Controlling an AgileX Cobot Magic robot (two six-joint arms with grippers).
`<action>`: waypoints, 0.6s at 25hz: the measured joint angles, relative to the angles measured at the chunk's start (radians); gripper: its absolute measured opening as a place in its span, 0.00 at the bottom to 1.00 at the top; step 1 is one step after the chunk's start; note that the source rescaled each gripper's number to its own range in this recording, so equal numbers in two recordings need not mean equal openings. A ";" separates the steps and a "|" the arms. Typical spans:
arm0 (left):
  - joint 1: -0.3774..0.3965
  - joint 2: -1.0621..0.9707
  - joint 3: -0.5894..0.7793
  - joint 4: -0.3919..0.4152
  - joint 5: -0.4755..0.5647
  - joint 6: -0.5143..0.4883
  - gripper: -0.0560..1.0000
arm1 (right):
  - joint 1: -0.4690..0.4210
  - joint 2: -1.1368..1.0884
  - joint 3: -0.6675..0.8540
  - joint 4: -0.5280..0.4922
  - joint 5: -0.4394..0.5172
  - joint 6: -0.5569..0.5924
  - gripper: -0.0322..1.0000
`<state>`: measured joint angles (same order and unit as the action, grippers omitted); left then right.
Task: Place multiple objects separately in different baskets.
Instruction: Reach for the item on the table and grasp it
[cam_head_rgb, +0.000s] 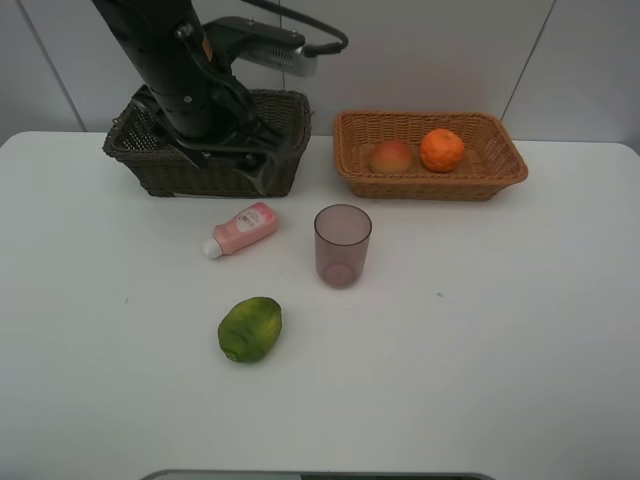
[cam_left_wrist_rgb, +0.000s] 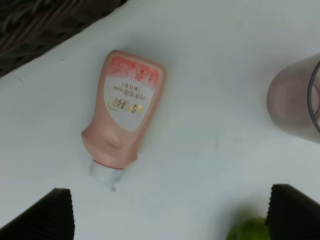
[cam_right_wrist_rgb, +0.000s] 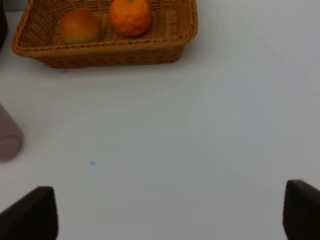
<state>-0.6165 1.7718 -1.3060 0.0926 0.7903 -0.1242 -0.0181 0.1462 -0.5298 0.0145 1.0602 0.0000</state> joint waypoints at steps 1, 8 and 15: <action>0.000 0.006 0.010 0.000 -0.006 0.000 0.99 | 0.000 0.000 0.000 0.000 0.000 0.000 1.00; 0.000 0.058 0.027 -0.002 -0.023 0.000 0.99 | 0.000 0.000 0.000 0.000 0.000 0.000 1.00; 0.000 0.078 0.031 -0.022 -0.058 -0.001 0.99 | 0.000 0.000 0.000 0.000 0.000 0.000 1.00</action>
<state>-0.6165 1.8501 -1.2754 0.0701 0.7328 -0.1253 -0.0181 0.1462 -0.5298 0.0145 1.0602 0.0000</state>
